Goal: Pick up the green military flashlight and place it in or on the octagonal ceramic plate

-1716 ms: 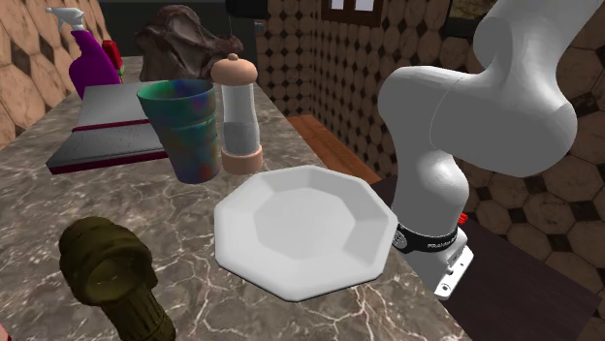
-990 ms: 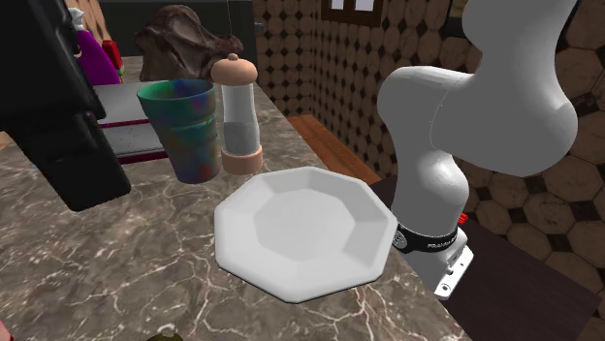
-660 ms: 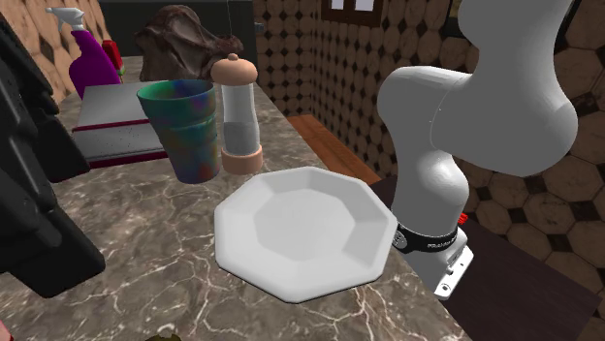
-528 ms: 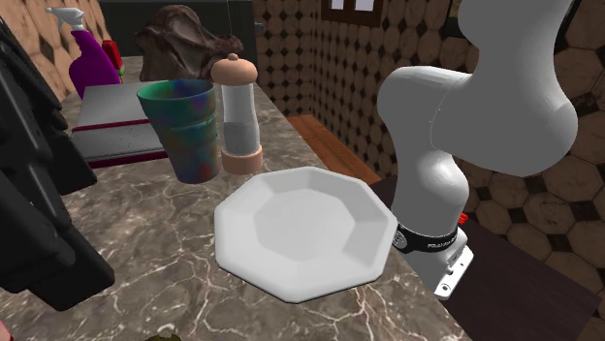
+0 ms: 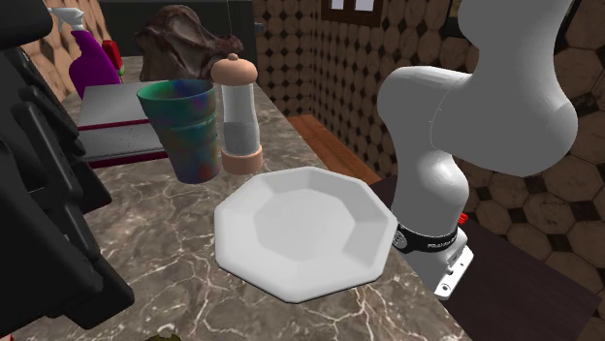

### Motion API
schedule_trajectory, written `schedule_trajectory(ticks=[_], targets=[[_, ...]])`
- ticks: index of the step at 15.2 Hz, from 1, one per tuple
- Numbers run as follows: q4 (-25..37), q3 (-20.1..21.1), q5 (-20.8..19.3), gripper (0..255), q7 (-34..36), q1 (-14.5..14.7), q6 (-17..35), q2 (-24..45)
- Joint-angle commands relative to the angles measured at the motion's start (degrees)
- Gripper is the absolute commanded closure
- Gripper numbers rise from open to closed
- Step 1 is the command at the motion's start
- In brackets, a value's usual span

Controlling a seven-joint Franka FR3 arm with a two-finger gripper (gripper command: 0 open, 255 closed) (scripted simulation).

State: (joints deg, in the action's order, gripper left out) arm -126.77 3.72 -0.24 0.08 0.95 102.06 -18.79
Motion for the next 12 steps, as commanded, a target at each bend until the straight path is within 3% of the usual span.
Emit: schedule_trajectory(ticks=[1,2,3,12], targets=[[-0.02,0.0,0.0,0,0.0,0.0,0.02,0.0],[-0.01,0.0,0.0,0,0.0,0.0,0.01,0.0],[-0.01,0.0,0.0,255,0.0,0.0,0.01,0.0],[-0.01,0.0,0.0,255,0.0,0.0,0.01,0.0]])
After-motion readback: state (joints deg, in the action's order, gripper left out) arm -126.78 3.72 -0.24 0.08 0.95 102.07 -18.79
